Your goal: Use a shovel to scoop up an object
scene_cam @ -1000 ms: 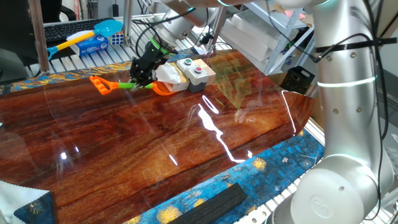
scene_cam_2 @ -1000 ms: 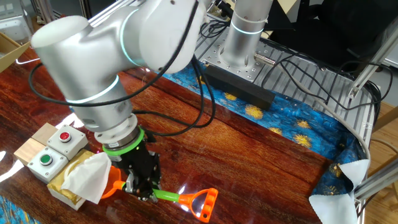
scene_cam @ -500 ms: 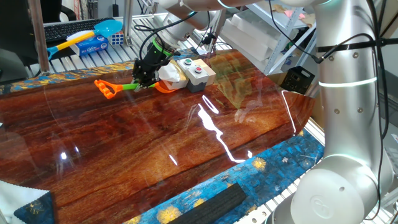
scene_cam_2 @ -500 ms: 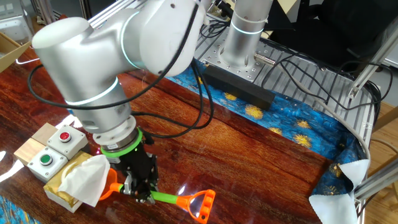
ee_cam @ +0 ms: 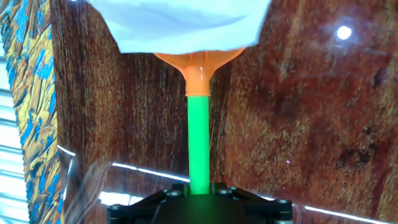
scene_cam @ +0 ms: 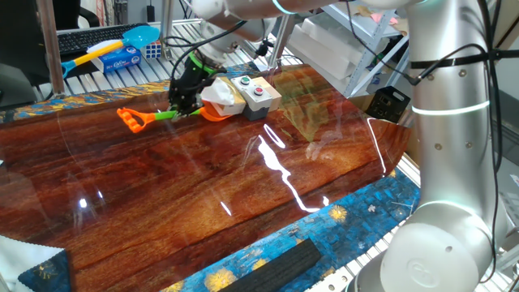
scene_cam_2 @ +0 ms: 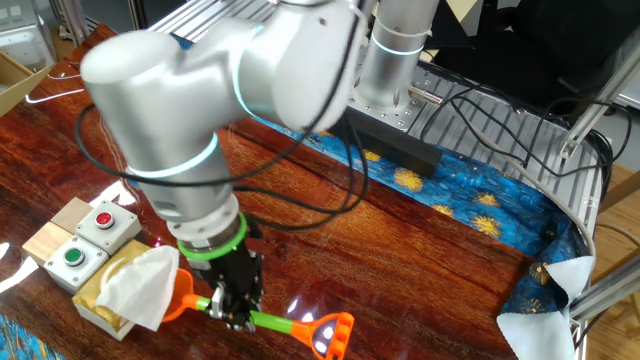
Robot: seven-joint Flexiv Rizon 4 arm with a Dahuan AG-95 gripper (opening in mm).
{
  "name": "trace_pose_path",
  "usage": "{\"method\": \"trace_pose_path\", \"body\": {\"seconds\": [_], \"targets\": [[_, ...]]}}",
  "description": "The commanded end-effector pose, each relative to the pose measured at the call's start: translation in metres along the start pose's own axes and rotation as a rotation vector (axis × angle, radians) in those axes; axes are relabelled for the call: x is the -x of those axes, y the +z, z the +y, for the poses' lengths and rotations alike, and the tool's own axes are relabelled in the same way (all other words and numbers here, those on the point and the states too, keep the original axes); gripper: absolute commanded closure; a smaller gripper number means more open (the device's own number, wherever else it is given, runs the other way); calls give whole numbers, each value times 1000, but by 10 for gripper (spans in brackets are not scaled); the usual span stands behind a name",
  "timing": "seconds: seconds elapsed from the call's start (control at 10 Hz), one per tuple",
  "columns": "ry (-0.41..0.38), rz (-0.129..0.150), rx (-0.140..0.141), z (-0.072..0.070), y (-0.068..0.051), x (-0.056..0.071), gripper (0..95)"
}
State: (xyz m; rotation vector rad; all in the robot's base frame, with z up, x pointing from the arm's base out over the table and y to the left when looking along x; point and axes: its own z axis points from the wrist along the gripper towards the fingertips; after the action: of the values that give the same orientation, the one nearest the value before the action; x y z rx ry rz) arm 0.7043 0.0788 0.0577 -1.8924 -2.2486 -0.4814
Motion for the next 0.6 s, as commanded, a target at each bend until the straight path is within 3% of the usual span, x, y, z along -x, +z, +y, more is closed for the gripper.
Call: {"method": "trace_pose_path", "body": {"seconds": [0.1,0.3,0.6], "targets": [[3,-39,-8,-2,3,-10,950],[0,-78,-19,-3,8,-16,950],[18,-101,-22,-6,13,-34,950]]}}
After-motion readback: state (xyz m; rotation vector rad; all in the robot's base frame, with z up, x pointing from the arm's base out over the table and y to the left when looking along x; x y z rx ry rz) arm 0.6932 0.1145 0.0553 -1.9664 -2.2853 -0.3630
